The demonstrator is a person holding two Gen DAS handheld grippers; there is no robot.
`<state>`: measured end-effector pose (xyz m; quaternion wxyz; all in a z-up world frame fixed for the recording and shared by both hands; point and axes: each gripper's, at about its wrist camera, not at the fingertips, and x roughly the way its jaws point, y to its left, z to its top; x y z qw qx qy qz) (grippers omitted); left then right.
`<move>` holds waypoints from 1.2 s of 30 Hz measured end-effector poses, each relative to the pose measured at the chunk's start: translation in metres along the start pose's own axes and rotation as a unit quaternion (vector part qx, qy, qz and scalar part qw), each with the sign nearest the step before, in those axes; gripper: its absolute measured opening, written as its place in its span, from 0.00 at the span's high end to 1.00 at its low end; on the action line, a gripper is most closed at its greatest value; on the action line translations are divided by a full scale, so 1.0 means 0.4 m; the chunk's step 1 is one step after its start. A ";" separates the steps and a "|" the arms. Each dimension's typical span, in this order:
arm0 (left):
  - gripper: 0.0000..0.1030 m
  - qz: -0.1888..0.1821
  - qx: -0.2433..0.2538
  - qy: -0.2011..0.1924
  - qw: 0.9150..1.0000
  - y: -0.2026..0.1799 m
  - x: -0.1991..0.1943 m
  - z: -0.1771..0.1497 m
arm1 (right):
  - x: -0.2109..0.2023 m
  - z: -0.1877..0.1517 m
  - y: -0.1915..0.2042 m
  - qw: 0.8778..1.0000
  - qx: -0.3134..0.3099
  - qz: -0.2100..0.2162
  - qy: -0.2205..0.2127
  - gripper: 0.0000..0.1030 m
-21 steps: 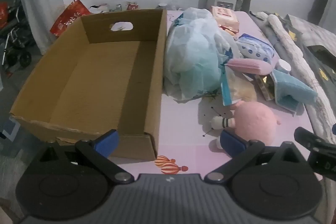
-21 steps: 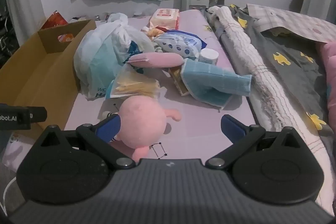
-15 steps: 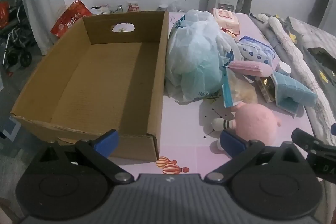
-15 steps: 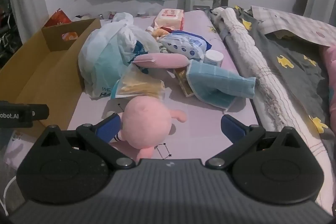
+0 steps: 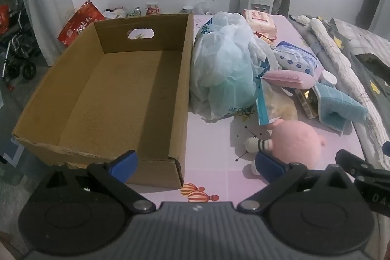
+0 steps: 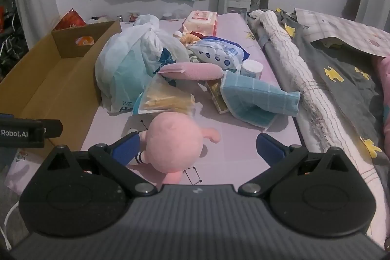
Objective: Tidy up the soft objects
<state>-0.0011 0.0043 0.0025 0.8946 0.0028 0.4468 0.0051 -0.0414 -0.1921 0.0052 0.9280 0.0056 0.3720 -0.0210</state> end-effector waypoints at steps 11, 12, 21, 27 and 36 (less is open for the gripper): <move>0.00 0.002 0.003 0.002 1.000 -0.005 0.007 0.002 | 0.001 -0.001 0.002 1.000 0.000 0.001 -0.001 0.01; 0.00 0.002 0.003 0.002 1.000 -0.004 0.007 0.002 | 0.001 -0.001 0.001 1.000 0.000 0.002 0.000 0.01; 0.00 0.001 0.003 0.002 1.000 -0.004 0.008 0.001 | 0.001 0.001 -0.007 1.000 0.002 0.004 -0.001 0.01; 0.00 0.001 0.003 0.005 1.000 -0.005 0.017 -0.002 | 0.001 0.001 -0.009 1.000 0.002 0.003 0.000 0.01; 0.00 0.002 0.004 0.005 1.000 -0.005 0.019 -0.002 | 0.005 0.004 -0.014 1.000 0.004 0.002 0.001 0.01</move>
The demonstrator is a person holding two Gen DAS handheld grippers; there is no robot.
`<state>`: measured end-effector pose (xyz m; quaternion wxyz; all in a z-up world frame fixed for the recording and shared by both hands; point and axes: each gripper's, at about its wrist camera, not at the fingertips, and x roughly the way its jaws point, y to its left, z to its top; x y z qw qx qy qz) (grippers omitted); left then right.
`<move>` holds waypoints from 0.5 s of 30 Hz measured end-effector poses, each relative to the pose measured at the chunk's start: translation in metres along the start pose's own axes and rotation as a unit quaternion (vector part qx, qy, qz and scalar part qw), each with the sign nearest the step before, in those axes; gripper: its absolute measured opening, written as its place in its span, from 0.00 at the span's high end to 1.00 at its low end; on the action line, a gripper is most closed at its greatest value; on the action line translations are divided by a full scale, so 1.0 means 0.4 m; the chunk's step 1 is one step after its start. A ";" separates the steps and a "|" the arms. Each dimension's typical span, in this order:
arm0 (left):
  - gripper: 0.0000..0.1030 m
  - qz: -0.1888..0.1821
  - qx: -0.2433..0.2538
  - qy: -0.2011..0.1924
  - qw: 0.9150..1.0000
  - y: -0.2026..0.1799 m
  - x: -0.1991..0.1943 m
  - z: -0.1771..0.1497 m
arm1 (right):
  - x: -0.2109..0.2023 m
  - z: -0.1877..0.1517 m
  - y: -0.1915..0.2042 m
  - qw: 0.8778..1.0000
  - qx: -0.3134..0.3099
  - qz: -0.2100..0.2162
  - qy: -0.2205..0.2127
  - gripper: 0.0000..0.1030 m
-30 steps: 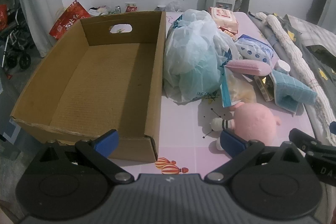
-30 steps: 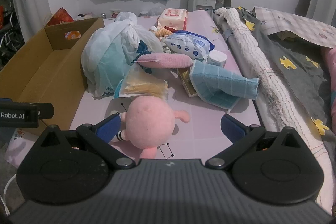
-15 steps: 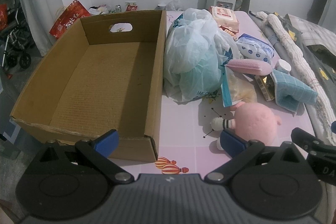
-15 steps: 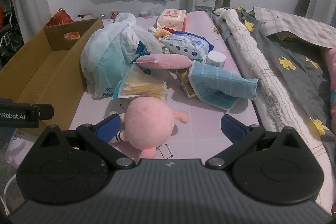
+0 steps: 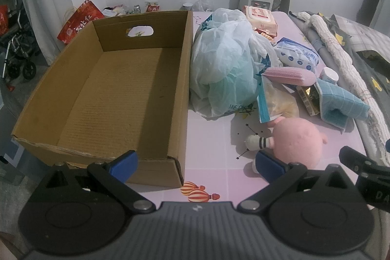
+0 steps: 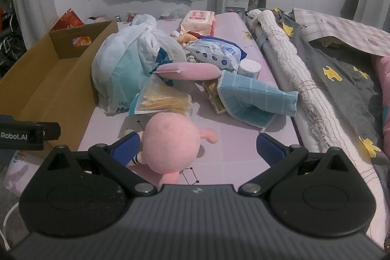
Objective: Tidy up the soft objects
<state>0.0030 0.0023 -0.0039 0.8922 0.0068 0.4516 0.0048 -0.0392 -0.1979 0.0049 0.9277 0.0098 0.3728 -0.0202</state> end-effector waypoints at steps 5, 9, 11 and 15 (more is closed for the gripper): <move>0.00 0.001 0.000 0.002 1.000 0.000 0.006 -0.001 | 0.002 0.001 -0.004 1.000 0.001 -0.002 0.001 0.01; 0.00 0.002 0.000 0.002 1.000 0.001 0.006 0.000 | 0.005 0.000 -0.006 1.000 0.001 -0.002 0.001 0.01; 0.00 0.001 0.000 0.002 1.000 0.001 0.007 0.000 | 0.007 -0.001 -0.007 1.000 0.001 -0.002 0.002 0.01; 0.00 0.002 -0.001 0.004 1.000 0.004 0.011 0.001 | 0.013 -0.003 -0.003 1.000 -0.002 -0.003 0.002 0.01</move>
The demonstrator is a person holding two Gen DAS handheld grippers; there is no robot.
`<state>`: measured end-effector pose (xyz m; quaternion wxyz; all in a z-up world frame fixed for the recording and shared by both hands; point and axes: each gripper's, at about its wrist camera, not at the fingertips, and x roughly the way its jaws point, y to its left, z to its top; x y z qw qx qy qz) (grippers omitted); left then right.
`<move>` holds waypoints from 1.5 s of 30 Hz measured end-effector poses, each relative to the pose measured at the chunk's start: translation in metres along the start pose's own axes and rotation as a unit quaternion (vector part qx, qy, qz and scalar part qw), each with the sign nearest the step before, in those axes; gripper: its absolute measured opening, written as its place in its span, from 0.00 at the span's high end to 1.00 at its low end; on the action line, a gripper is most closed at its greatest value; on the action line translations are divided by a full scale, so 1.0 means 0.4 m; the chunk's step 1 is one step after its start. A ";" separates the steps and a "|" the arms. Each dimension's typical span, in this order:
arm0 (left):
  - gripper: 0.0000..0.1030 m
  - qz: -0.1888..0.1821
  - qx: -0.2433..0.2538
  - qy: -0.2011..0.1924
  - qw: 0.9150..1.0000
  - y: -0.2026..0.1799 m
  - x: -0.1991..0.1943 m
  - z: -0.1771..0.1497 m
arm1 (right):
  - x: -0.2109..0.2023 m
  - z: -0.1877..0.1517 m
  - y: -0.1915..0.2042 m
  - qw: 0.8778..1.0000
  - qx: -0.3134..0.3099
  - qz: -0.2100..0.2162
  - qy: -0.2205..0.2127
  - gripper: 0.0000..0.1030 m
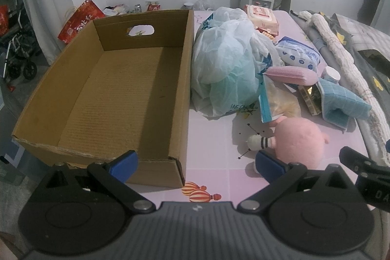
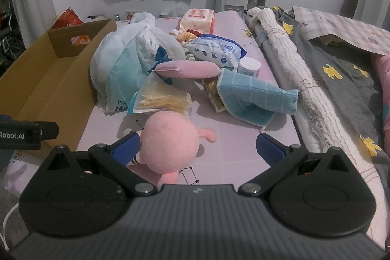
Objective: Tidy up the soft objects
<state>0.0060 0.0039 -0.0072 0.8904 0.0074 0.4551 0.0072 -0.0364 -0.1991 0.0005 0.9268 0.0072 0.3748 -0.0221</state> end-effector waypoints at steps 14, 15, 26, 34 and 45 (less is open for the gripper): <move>0.00 0.005 0.002 0.002 1.000 0.005 0.006 0.002 | 0.003 0.001 0.000 1.000 0.001 0.000 0.000 0.01; 0.00 0.006 0.002 0.002 1.000 0.003 0.006 0.003 | 0.004 0.001 -0.001 1.000 0.001 0.000 0.000 0.01; 0.00 0.014 0.013 0.002 1.000 -0.014 0.008 0.010 | 0.031 0.004 0.001 1.000 0.005 -0.002 0.005 0.01; 0.00 0.020 0.028 -0.006 0.999 -0.046 -0.006 0.017 | 0.034 0.005 -0.027 1.000 0.014 -0.003 0.000 0.01; 0.00 0.018 0.063 -0.022 0.998 -0.128 -0.018 0.025 | 0.016 -0.011 -0.119 0.999 0.041 -0.015 -0.013 0.01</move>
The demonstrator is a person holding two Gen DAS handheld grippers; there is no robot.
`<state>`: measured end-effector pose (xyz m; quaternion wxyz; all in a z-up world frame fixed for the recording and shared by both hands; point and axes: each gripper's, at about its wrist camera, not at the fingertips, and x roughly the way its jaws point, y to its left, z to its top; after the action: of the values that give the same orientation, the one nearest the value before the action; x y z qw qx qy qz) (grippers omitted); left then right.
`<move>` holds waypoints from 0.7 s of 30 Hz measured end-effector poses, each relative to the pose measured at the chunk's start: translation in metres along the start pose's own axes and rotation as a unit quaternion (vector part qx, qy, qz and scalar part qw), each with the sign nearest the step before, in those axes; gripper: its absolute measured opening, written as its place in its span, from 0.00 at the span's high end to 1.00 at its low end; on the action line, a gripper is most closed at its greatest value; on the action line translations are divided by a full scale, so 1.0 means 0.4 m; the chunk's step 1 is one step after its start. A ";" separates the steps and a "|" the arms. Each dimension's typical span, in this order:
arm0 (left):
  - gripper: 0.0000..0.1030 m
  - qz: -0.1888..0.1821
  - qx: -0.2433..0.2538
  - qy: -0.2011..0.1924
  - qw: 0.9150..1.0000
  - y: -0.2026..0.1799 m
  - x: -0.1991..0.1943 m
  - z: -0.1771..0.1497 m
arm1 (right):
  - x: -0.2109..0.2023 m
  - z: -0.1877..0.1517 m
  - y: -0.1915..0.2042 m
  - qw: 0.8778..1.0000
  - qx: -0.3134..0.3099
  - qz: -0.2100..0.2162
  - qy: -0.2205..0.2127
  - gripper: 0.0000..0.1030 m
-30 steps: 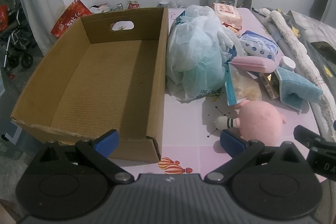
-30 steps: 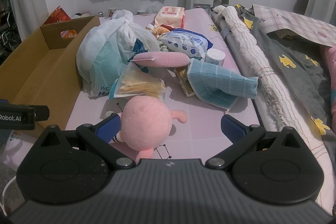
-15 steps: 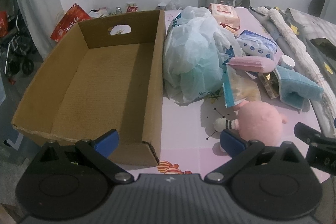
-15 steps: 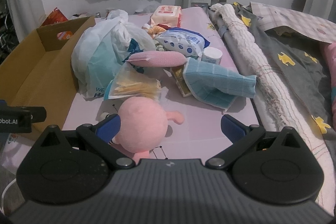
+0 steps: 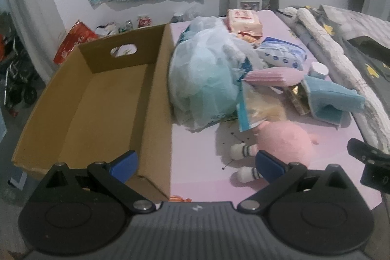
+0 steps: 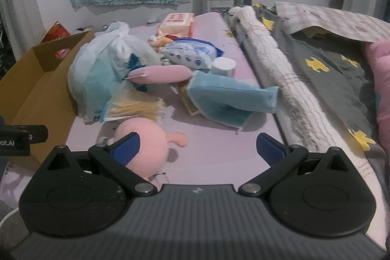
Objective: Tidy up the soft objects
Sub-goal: 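Move the left tool toward the pink plush doll and open its fingers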
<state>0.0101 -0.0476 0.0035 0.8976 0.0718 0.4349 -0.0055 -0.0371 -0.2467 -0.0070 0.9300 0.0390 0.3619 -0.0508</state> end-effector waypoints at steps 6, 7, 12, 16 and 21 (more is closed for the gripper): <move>0.00 -0.016 0.022 -0.009 1.000 -0.063 0.001 0.009 | -0.010 -0.009 -0.067 1.000 0.013 -0.019 0.002 0.01; 0.00 -0.019 0.026 -0.010 0.999 -0.074 0.002 0.010 | -0.012 -0.013 -0.080 1.000 0.015 -0.021 0.001 0.01; 0.00 -0.047 0.043 -0.021 0.998 -0.125 0.007 0.005 | -0.035 -0.039 -0.144 0.999 0.028 -0.021 -0.020 0.01; 0.02 -0.080 0.045 -0.029 0.995 -0.150 0.019 -0.015 | -0.051 -0.082 -0.196 0.998 0.021 -0.006 -0.055 0.01; 0.12 -0.143 0.025 -0.017 0.989 -0.146 0.050 -0.032 | -0.045 -0.121 -0.247 0.997 0.027 0.041 -0.063 0.01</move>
<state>0.0084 -0.1027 -0.0273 0.8927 0.0310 0.4253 -0.1459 -0.0947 -0.3383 -0.0337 0.9509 0.0756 0.2993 -0.0246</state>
